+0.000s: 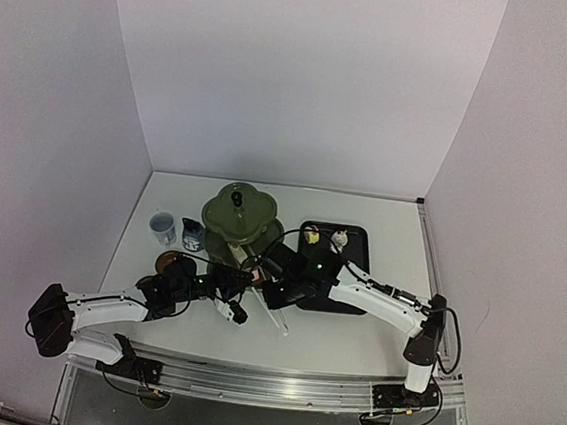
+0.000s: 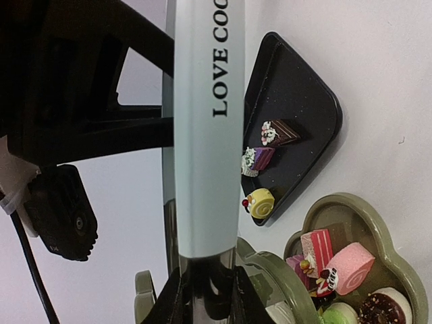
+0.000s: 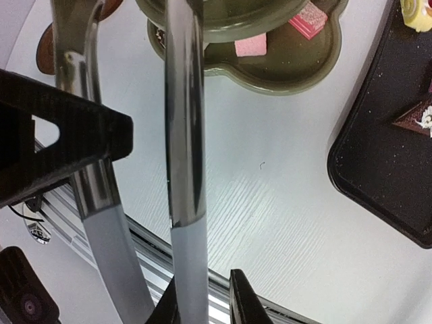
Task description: Serve the afternoon tea
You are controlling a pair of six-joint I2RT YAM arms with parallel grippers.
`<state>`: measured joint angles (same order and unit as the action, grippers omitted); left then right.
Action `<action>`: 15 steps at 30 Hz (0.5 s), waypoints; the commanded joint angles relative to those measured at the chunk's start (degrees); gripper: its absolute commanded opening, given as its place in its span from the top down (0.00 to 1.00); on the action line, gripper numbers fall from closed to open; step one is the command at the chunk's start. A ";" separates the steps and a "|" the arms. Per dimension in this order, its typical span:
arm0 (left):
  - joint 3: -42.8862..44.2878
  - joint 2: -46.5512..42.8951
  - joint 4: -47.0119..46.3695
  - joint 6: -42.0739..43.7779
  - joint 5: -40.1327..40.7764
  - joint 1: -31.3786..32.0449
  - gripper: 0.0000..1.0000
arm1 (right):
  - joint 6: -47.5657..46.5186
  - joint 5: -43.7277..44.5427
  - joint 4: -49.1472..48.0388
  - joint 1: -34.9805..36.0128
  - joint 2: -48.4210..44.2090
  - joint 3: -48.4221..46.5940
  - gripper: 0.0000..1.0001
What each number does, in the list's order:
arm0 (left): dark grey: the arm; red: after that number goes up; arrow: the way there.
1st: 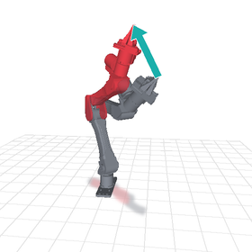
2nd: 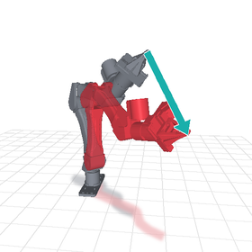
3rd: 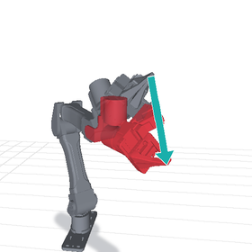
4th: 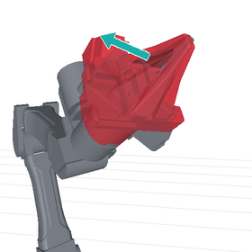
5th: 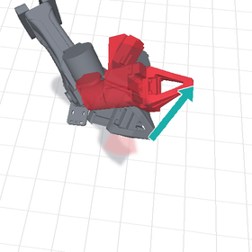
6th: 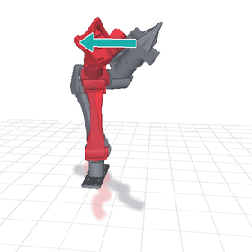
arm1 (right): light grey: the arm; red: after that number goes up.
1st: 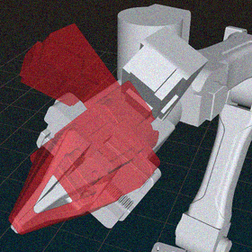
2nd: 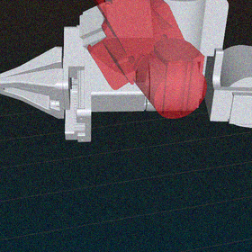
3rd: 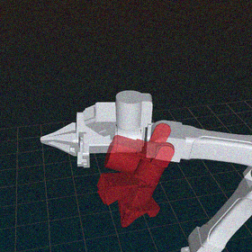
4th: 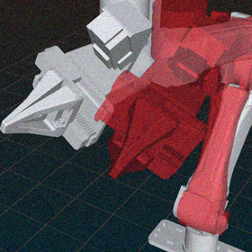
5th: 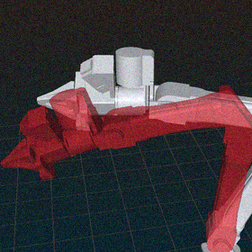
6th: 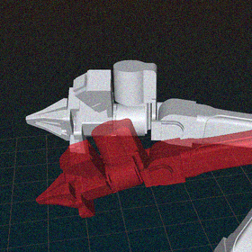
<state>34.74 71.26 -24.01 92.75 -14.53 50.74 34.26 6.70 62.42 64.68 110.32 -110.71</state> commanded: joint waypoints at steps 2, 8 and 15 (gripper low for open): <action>0.72 -1.68 -2.71 -0.40 0.77 0.32 1.00 | 1.84 1.04 -0.57 0.15 -1.82 0.54 0.95; -0.72 -3.75 -2.00 1.06 -0.25 0.34 1.00 | 7.76 10.61 -0.32 -0.20 -3.93 2.47 1.00; -3.46 -7.64 1.00 3.74 -2.97 0.41 1.00 | 15.34 16.63 -0.02 -1.16 -8.14 6.95 1.00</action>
<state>32.84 68.06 -23.37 94.84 -13.58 50.96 41.84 13.76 60.08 65.84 108.11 -106.03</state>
